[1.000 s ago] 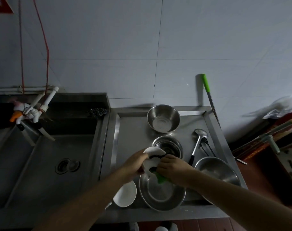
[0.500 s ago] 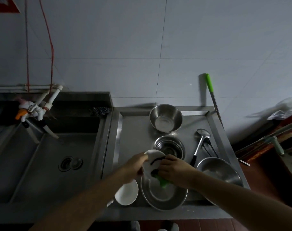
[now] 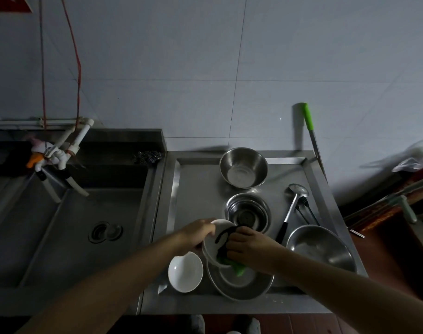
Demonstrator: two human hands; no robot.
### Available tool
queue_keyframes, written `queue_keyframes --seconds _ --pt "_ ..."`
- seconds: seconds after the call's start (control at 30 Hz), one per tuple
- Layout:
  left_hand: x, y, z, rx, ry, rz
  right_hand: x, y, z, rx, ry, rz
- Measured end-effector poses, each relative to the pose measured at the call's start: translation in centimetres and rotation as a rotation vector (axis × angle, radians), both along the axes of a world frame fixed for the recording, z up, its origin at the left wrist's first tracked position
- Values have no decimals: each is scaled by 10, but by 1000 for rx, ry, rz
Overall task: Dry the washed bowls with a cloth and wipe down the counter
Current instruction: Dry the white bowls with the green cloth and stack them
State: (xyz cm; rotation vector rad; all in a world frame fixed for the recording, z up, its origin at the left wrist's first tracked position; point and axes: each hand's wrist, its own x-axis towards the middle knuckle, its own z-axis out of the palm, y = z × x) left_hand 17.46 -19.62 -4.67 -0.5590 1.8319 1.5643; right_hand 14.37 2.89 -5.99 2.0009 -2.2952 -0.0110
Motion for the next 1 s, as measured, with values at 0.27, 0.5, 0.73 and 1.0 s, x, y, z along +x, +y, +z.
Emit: queue_keyframes --seconds 0.27,0.5,0.73,1.0 --pt "-2 6 -2 -157 161 233 17 -22 36 224 -508 -290" --pt "-7 8 1 -162 166 220 2 -32 39 200 -538 -279" --pt "-12 -17 11 24 -22 -130 11 -14 14 46 -281 -13" --pt "-10 0 11 69 98 127 -2 -20 6 -62 -134 -191"
